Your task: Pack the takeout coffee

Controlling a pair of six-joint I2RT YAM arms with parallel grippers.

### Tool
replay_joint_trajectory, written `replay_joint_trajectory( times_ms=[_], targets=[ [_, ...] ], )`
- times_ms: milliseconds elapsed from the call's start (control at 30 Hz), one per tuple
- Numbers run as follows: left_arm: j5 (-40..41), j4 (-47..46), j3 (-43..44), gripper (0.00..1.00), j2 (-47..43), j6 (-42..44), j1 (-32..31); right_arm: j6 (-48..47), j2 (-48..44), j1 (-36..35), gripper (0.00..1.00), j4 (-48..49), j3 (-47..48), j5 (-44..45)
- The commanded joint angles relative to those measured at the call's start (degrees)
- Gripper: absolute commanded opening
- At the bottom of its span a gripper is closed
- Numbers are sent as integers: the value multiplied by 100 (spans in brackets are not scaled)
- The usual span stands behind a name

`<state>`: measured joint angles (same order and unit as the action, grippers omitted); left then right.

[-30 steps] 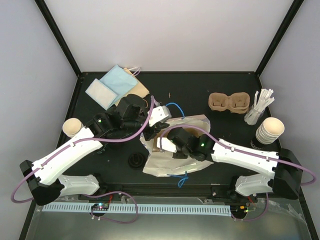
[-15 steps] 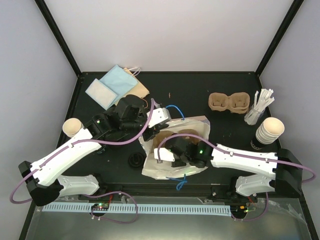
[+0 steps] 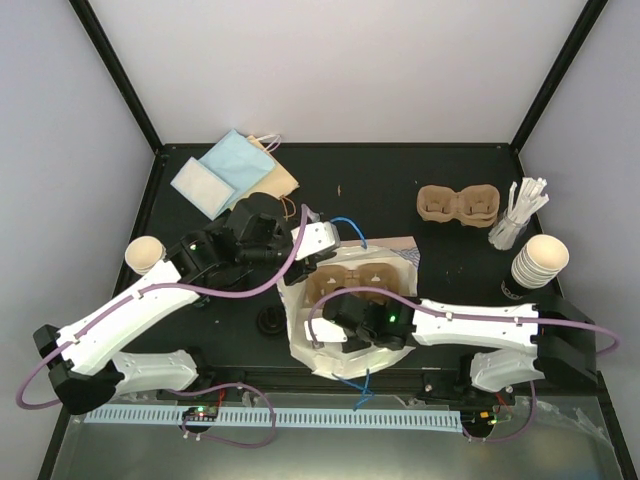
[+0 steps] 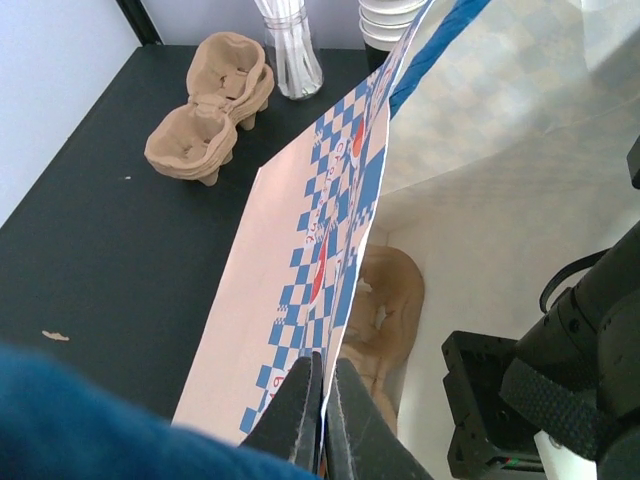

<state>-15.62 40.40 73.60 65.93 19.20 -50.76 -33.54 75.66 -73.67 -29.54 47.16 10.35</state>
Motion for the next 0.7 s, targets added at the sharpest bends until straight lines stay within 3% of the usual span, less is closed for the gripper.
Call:
replay_joint_trajectory(
  times_ms=[0,300,667],
  targets=[
    [41,-167,-8,2,-173,101,-43,96,120,-126,1,161,-45,85],
    [24,-116,-98,1,-201,113,-226,342,2,-105,1,432,98,1100],
    [25,-150,-145,2,-269,38,-407,317,476,179,1,375,326,1110]
  ],
)
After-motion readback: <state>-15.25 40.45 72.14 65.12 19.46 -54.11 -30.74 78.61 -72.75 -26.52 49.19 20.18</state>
